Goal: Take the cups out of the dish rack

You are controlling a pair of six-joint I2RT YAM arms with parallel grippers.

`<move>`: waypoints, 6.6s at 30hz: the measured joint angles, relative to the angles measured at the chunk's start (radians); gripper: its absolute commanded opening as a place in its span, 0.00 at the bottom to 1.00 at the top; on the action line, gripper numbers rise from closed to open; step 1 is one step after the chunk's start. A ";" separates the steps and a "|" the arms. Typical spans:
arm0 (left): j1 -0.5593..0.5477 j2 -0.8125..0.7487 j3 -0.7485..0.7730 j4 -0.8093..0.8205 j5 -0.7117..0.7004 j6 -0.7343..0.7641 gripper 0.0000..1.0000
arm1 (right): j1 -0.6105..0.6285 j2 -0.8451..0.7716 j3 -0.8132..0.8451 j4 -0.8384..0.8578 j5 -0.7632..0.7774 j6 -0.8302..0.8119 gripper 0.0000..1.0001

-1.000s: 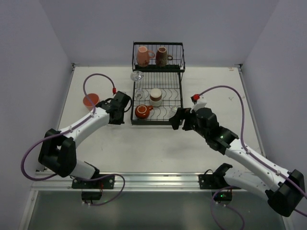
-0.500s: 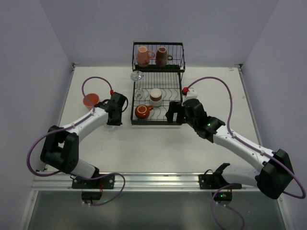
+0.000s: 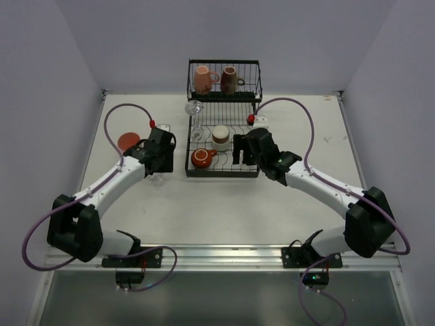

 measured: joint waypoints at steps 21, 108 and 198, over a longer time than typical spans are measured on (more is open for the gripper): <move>0.004 -0.667 -0.096 0.174 0.392 -0.080 0.78 | -0.030 0.193 0.053 -0.040 0.068 -0.013 0.70; -0.189 -0.256 0.237 -0.491 -0.047 -0.138 0.00 | -0.062 -0.621 -0.420 0.296 -0.584 0.300 0.97; -0.014 -0.775 -0.198 0.286 0.243 0.046 1.00 | -0.049 0.244 0.021 0.468 -0.145 -0.103 0.99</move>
